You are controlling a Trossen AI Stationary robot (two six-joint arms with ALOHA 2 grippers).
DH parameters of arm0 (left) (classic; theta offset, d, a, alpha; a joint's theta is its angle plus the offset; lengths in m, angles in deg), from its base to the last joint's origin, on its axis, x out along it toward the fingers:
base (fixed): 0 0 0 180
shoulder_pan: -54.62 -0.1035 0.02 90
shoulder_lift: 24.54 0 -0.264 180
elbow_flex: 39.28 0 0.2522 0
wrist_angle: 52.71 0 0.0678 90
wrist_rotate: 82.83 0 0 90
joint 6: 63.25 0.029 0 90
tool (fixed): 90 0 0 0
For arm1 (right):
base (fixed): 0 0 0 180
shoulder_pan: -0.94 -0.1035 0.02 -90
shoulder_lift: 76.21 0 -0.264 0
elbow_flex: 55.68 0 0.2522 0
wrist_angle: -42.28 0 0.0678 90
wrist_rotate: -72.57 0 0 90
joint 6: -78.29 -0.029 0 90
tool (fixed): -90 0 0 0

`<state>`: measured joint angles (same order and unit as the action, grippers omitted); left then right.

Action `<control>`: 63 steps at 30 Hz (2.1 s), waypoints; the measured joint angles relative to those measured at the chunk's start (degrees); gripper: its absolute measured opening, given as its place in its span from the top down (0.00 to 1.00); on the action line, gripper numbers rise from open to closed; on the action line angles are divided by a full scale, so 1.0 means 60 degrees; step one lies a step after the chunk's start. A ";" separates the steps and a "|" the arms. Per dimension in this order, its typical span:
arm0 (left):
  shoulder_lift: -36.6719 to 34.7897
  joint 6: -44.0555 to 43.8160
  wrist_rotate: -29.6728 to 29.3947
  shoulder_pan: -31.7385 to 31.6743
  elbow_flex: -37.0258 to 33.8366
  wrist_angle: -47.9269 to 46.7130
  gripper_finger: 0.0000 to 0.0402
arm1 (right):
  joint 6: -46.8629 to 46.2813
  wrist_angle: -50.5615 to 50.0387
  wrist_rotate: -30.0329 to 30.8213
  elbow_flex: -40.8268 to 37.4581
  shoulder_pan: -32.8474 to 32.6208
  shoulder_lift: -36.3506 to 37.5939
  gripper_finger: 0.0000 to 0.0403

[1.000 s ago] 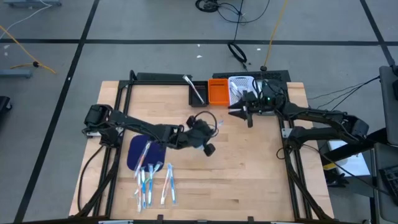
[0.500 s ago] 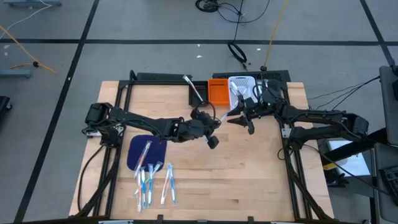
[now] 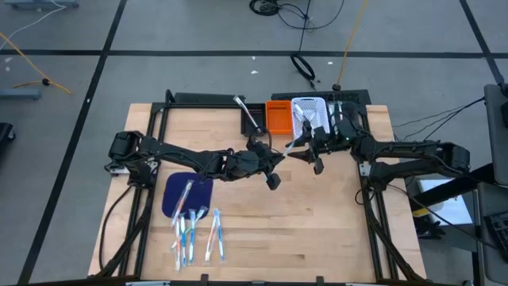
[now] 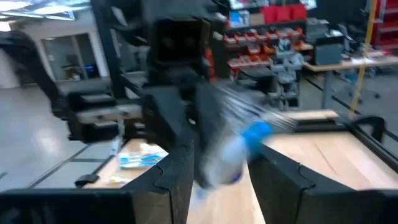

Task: Pick & Place Toothbrushes
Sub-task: Put the blue toothbrush into the orange bin

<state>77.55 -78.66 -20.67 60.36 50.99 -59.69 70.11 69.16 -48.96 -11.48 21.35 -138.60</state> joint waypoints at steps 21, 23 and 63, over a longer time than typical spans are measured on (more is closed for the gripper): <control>0.0000 0.0701 -0.0124 -0.0025 0.0000 0.0044 0.82 | 0.0255 0.0186 0.0233 0.0000 -0.0177 0.0004 0.96; 0.0000 0.0922 -0.0127 -0.0025 0.0000 0.0048 0.78 | 0.0251 0.0147 0.0237 0.0000 -0.0176 0.0004 0.96; -0.1585 -0.0481 -0.0120 0.0718 0.0007 -0.5470 0.62 | 0.2693 -0.5399 0.3496 0.4887 0.3143 -0.3652 0.96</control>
<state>68.04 -81.55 -21.39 64.66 51.04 -92.51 86.27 36.76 -27.99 17.84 40.21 -160.51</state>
